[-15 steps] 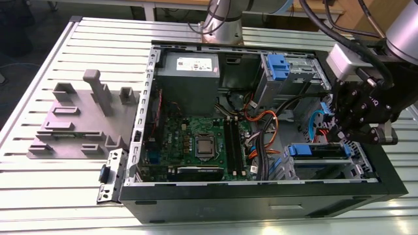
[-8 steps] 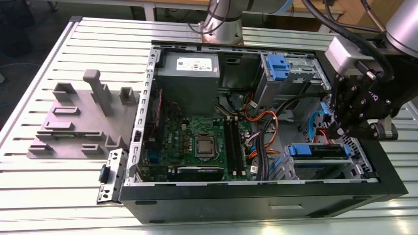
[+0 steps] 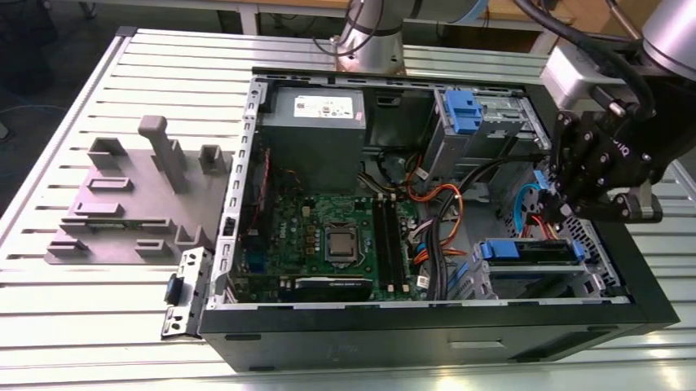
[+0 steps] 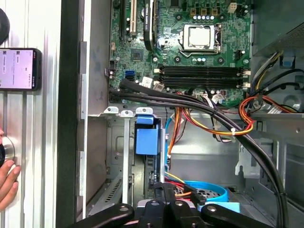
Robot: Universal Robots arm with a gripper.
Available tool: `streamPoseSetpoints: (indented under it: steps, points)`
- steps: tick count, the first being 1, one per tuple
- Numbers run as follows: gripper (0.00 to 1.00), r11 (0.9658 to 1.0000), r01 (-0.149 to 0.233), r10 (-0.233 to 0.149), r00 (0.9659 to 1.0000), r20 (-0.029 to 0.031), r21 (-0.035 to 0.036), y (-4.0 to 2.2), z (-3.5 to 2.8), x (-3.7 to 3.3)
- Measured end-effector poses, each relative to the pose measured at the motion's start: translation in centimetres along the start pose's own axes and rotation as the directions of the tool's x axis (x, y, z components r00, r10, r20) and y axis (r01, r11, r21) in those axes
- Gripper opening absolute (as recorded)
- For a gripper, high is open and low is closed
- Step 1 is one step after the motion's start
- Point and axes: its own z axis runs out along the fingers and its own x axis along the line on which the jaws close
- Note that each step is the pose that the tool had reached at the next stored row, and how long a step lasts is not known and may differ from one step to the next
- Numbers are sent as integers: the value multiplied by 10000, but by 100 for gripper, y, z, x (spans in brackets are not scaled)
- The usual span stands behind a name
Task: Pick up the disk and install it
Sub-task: 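Insert the second disk wire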
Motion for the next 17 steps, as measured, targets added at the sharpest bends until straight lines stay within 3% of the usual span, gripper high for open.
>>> streamPoseSetpoints:
  steps: [12, 17]
  points:
    - [11, 10000, 0, 0, 10000, 1, 0, 1, -137, -125]
    - [11, 10000, 0, 0, 10000, 0, 0, 1, -149, -229]
